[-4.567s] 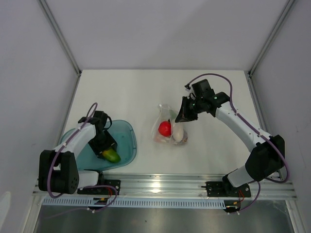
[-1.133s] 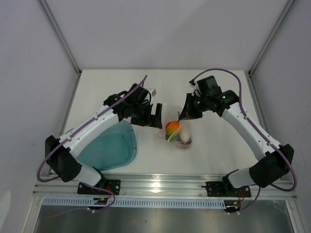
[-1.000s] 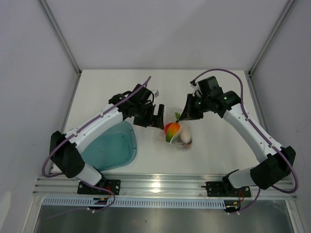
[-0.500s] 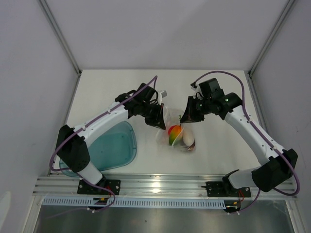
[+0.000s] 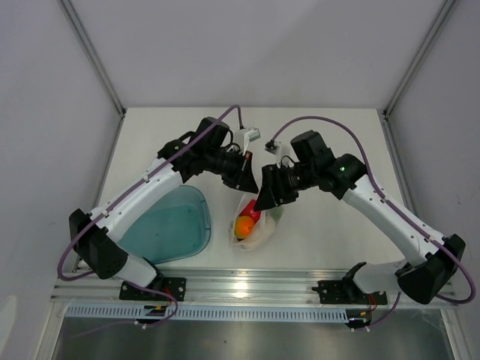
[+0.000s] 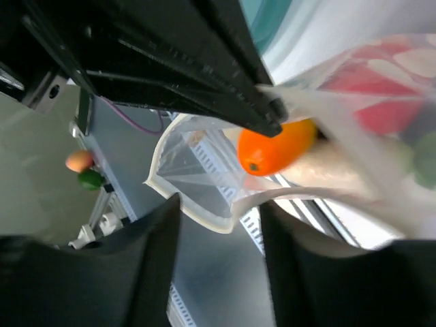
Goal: Place the food in the zip-top bag and seal the zipper
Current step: Adjust the zipper food storage bag at the center of the board.
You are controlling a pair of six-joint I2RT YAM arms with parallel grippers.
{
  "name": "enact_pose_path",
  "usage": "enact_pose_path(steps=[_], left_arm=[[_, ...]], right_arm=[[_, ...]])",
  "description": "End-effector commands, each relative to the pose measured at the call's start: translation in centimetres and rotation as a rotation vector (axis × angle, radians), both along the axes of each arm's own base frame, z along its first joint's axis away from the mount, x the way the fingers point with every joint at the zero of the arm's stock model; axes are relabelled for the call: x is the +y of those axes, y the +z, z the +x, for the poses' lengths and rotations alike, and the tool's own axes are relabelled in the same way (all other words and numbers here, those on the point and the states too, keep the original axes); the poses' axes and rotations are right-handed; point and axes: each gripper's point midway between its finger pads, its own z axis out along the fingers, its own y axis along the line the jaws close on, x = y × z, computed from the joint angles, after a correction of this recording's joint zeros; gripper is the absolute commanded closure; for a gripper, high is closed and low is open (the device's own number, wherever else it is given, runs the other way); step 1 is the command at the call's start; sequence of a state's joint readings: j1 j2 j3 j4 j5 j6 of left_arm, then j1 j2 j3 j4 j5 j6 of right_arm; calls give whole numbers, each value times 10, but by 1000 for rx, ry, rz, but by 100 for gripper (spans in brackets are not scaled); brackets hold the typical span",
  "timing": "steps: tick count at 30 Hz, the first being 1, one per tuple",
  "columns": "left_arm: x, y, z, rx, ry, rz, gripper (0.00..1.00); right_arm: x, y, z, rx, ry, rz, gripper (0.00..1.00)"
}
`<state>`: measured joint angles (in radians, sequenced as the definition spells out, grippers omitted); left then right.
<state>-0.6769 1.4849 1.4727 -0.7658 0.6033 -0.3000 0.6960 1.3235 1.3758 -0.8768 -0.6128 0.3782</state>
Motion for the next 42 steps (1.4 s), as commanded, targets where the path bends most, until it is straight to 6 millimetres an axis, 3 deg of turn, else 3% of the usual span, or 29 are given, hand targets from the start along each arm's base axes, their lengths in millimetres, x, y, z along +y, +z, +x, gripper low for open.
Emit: enact_pose_path(steps=[1,3,5,14,18,22,31,38,42], left_arm=[[4,20,-13,-67,-131,-74,99],[7,12,-14,-38,-141,-80,99],[8,11,-17,-12,-161,-107,100],[13,-8,-19,72,-176,-119,99],[16,-10,-19,77,-164,-116,99],[17,-4,-15,55,-135,-110,99],[22,10,-5,-8,-57,-102,100],[21,10,-2,-9,-46,-95,99],[20,14,-3,-11,-43,-106,100]], right_arm=[[2,37,1,-134,34,104,43],[-1,44,6,-182,27,108,32],[-7,49,20,-226,-21,107,29],[-58,34,87,-236,-290,21,29],[-65,21,103,-153,-341,31,35],[-50,20,107,-30,-358,92,44],[-31,15,95,173,-405,90,39],[-27,37,103,204,-484,132,36],[-24,34,104,248,-500,102,36]])
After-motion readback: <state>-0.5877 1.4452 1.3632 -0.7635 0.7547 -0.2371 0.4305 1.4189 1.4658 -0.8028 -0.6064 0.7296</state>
